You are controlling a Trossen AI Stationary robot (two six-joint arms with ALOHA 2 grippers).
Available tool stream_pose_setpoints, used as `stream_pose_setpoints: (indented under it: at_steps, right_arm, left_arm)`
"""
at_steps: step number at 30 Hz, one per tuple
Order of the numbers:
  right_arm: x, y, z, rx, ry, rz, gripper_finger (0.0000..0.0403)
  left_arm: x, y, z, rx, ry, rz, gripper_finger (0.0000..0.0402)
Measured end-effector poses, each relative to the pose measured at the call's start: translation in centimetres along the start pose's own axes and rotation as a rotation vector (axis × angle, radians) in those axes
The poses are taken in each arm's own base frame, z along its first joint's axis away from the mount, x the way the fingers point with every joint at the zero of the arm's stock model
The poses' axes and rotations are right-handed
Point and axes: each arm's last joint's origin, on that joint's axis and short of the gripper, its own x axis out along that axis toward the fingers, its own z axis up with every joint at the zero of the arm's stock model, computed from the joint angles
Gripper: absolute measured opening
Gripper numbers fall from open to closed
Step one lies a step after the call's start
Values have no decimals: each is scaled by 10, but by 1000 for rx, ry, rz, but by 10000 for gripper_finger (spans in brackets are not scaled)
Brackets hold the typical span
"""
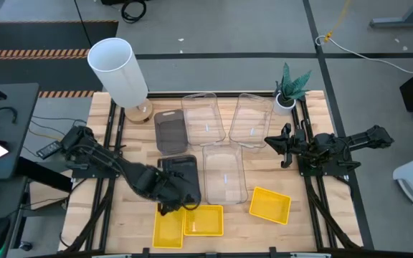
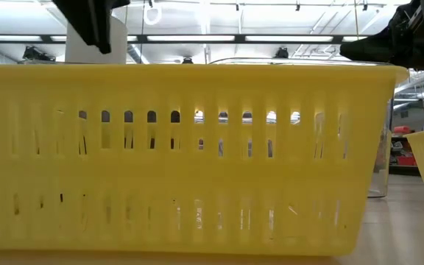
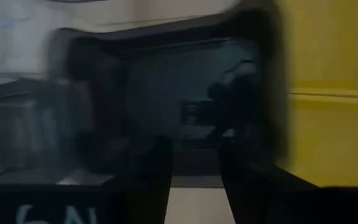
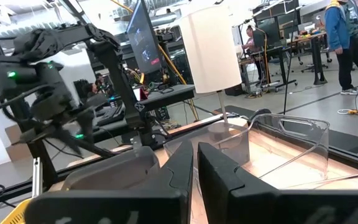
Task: Stack baskets by color
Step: Stack the top black bin on top of the black bin
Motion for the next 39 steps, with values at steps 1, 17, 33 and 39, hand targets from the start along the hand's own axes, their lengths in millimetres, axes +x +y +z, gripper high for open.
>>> stream_pose_setpoints:
  at_steps: [1,17,33,39]
  right_arm:
    - [0,0,0,0,0,0,30]
    - [0,0,1,3,-7,1,30]
    - [0,0,2,8,-17,6,30]
    - [0,0,2,9,-19,7,30]
  left_arm:
    - [0,6,1,-3,3,22,127]
    - [32,95,19,17,91,126,114]
    - [82,179,-17,-207,60,-111,110]
    - [94,180,-24,-230,49,-168,166]
